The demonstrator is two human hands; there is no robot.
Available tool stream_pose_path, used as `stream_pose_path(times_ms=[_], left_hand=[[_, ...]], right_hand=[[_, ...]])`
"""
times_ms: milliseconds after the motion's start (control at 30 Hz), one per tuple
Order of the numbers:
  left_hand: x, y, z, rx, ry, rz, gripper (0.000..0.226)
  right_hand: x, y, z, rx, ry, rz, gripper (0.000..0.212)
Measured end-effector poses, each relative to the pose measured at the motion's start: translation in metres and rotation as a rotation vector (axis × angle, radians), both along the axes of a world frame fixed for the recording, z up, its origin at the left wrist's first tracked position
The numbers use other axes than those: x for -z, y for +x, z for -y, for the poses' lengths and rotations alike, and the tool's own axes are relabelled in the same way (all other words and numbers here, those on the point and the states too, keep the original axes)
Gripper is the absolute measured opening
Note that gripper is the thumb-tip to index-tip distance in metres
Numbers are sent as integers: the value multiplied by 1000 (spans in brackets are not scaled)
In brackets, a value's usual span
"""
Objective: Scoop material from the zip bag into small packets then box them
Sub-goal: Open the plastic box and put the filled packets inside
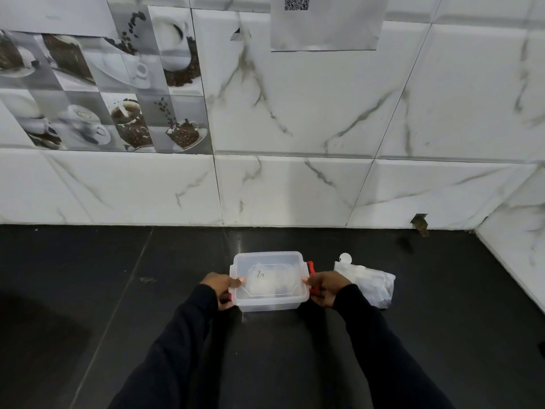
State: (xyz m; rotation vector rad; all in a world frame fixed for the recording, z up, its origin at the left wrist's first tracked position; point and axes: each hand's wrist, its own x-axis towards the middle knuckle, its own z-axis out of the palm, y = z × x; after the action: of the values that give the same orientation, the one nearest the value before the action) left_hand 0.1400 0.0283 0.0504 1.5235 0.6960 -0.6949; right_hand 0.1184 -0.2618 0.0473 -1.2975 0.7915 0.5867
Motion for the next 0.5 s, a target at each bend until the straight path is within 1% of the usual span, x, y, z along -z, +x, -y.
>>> stream_pose_path(times_ms=[33, 67, 167, 233, 367, 433, 500], left_hand=[[1, 3, -1, 2, 36, 22, 31], [2, 7, -2, 5, 96, 62, 34], [3, 13, 3, 105, 436, 225, 37], [1, 9, 9, 143, 588, 288, 38], [-9, 0, 22, 251, 820, 381, 35], [-11, -2, 26, 268, 858, 397, 34], [-11, -3, 26, 267, 863, 423, 32]], right_hand=[[0, 2, -3, 13, -51, 38, 24], [-2, 4, -6, -4, -144, 85, 22], [-2, 5, -16, -137, -560, 244, 11], [0, 3, -22, -210, -733, 314, 10], [4, 6, -33, -312, -955, 369, 9], [2, 8, -37, -320, -1022, 363, 2], [1, 11, -38, -360, -1048, 355, 12]])
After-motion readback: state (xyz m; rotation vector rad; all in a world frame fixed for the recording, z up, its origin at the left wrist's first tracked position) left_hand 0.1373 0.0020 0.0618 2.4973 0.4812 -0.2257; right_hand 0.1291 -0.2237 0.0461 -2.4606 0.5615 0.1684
